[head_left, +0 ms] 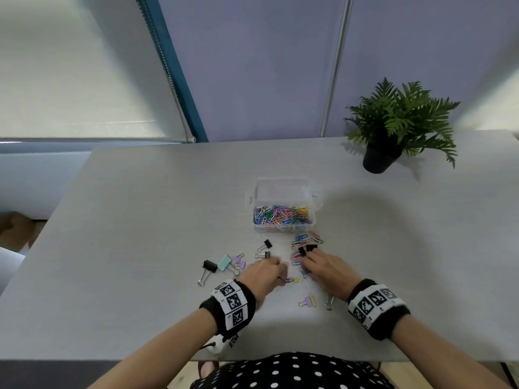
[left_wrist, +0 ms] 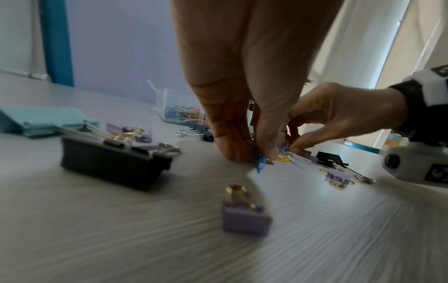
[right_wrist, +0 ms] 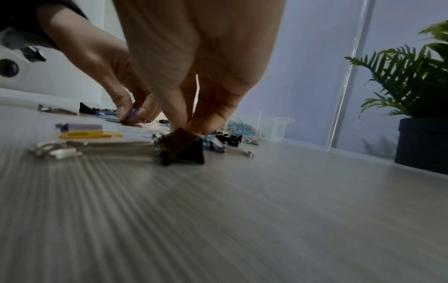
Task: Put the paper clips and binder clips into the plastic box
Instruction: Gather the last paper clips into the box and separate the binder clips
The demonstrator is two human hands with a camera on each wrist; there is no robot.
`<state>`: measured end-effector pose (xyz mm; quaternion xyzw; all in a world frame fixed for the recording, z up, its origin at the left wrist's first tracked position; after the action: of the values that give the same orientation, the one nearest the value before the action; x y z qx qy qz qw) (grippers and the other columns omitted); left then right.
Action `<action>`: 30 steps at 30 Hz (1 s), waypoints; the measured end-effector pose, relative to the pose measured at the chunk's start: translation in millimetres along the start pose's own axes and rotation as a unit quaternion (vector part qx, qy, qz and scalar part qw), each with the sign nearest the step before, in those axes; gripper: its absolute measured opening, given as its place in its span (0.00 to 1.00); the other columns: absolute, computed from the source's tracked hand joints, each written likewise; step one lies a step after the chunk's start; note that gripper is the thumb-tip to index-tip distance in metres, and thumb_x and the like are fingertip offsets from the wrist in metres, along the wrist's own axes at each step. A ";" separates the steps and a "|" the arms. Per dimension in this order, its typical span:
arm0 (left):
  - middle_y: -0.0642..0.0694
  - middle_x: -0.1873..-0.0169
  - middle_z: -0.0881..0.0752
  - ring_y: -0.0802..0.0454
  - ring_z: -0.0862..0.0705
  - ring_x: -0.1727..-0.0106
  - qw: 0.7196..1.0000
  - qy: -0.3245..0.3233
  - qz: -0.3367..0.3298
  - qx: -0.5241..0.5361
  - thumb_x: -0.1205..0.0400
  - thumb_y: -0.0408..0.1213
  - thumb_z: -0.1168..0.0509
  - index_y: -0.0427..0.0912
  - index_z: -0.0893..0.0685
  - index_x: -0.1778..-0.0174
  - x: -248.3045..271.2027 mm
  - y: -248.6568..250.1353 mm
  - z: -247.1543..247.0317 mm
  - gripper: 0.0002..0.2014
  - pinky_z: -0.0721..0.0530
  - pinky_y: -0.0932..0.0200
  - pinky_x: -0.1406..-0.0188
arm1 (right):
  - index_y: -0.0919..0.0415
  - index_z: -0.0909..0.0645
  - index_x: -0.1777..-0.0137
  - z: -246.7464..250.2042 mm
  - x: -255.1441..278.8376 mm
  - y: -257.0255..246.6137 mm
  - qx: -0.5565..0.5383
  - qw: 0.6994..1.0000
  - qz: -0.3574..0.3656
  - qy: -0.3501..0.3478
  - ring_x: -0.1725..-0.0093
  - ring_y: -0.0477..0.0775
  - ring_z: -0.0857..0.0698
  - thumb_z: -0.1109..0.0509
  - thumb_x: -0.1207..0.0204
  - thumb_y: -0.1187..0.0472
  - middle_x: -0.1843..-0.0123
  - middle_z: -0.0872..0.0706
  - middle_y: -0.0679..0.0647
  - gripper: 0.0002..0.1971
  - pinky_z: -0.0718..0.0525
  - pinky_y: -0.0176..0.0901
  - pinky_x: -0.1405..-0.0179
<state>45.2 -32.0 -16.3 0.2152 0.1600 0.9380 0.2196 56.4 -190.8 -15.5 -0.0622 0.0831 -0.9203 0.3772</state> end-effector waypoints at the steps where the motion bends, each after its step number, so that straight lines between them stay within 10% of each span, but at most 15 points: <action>1: 0.41 0.48 0.18 0.42 0.19 0.45 1.000 0.005 0.002 0.018 0.19 0.38 0.37 0.38 0.19 0.48 0.9 -3.6 1.2 0.09 0.20 0.51 0.46 | 0.55 0.24 0.60 -1.5 -0.7 -0.2 0.008 1.000 0.003 0.007 0.69 0.48 0.19 0.17 0.46 0.64 0.67 0.17 0.48 0.19 0.22 0.34 0.80; 8: 0.39 0.57 0.12 0.60 0.19 0.64 0.978 0.050 0.054 0.197 0.22 0.31 0.34 0.33 0.18 0.54 5.7 -25.1 26.6 0.05 0.25 0.82 0.65 | 0.58 0.21 0.51 9.7 -7.2 15.0 -0.205 0.969 -0.134 0.016 0.52 0.52 0.18 0.29 0.28 0.58 0.52 0.16 0.50 0.08 0.21 0.40 0.53; 11: 0.41 0.61 0.16 0.71 0.18 0.74 0.953 0.060 0.073 0.287 0.21 0.28 0.35 0.36 0.20 0.55 6.5 -32.2 34.2 0.02 0.19 0.78 0.67 | 0.60 0.17 0.55 17.5 -7.3 25.3 -0.391 0.900 -0.188 0.037 0.61 0.43 0.16 0.26 0.32 0.68 0.58 0.13 0.51 0.07 0.22 0.24 0.56; 15: 0.46 0.66 0.17 0.56 0.15 0.68 0.927 0.081 0.079 0.358 0.22 0.29 0.33 0.40 0.21 0.59 -0.9 -40.1 48.4 0.04 0.13 0.62 0.58 | 0.66 0.18 0.59 17.7 -10.8 31.8 -0.610 0.741 -0.278 0.028 0.72 0.45 0.13 0.31 0.29 0.77 0.64 0.15 0.60 0.07 0.16 0.31 0.70; 18: 0.51 0.67 0.17 0.57 0.14 0.67 0.932 0.093 0.077 0.341 0.21 0.31 0.34 0.47 0.22 0.62 -13.0 -39.9 66.9 0.08 0.13 0.61 0.56 | 0.69 0.19 0.57 27.3 -21.4 36.6 -0.648 0.703 -0.292 0.026 0.71 0.47 0.14 0.34 0.28 0.78 0.65 0.17 0.60 0.06 0.16 0.32 0.72; 24: 0.37 0.57 0.14 0.43 0.15 0.55 0.967 0.151 0.103 0.179 0.22 0.30 0.34 0.33 0.18 0.52 -56.4 -41.0 109.6 0.05 0.17 0.55 0.51 | 0.67 0.20 0.61 56.7 -68.3 55.9 -0.608 0.739 -0.272 0.099 0.67 0.54 0.17 0.35 0.28 0.79 0.66 0.17 0.59 0.08 0.13 0.34 0.68; 30: 0.36 0.44 0.15 0.40 0.17 0.42 0.991 0.099 0.062 0.057 0.22 0.23 0.41 0.37 0.17 0.43 -66.1 -33.7 111.8 0.15 0.23 0.53 0.40 | 0.65 0.16 0.54 61.1 -89.6 64.6 -0.401 0.880 -0.242 0.075 0.54 0.54 0.15 0.34 0.28 0.75 0.55 0.15 0.57 0.09 0.16 0.44 0.49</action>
<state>163.4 -12.1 44.1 0.1429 0.2205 0.9559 0.1310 174.8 -179.4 26.7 -0.1566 0.4557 -0.8727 0.0786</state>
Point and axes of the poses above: each hand's wrist, its own x-axis away from the middle knuckle, its own z-axis out of the back of the hand, y = z × x, the point moved 3 cm from there along -x, towards the middle knuckle
